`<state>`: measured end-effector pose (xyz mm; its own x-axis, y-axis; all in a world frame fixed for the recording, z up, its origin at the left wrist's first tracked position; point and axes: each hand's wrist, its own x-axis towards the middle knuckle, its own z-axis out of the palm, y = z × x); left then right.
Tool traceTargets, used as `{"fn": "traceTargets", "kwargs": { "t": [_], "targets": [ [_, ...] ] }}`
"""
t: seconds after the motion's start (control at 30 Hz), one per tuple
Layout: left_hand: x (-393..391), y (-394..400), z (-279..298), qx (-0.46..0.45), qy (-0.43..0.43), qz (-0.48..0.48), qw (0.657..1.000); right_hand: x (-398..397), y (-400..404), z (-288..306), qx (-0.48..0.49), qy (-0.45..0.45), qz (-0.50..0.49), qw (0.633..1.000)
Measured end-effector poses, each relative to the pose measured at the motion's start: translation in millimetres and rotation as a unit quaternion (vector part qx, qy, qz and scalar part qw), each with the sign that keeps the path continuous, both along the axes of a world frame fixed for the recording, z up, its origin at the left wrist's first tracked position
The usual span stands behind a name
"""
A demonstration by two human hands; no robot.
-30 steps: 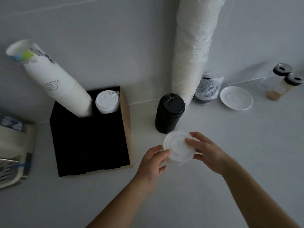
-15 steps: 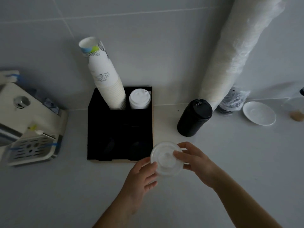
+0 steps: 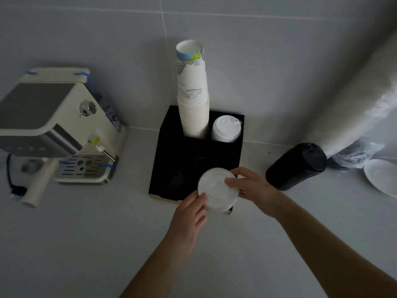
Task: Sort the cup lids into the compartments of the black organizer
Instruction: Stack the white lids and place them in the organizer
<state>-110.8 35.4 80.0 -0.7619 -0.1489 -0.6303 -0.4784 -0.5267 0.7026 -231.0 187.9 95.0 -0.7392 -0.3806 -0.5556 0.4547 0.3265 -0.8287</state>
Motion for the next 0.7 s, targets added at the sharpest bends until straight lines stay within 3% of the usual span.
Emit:
{"fn": "traceTargets", "kwargs": {
  "t": [0.3,0.6,0.7],
  "targets": [
    [-37.3,-2.5,-14.9,0.045,-0.074,0.064,0.994,-30.3,-52.9,-21.6,0.055,0.003,0.027,0.998],
    [-55.9,-7.6,-24.0,0.0,-0.109,0.06,0.992,-37.1,-68.9,-26.4,0.097,-0.014,-0.026,0.995],
    [-59.3,-6.1,-25.9,-0.019,-0.11,0.055,0.992,-37.6,-65.6,-30.6,0.145,0.012,0.026,0.989]
  ]
}}
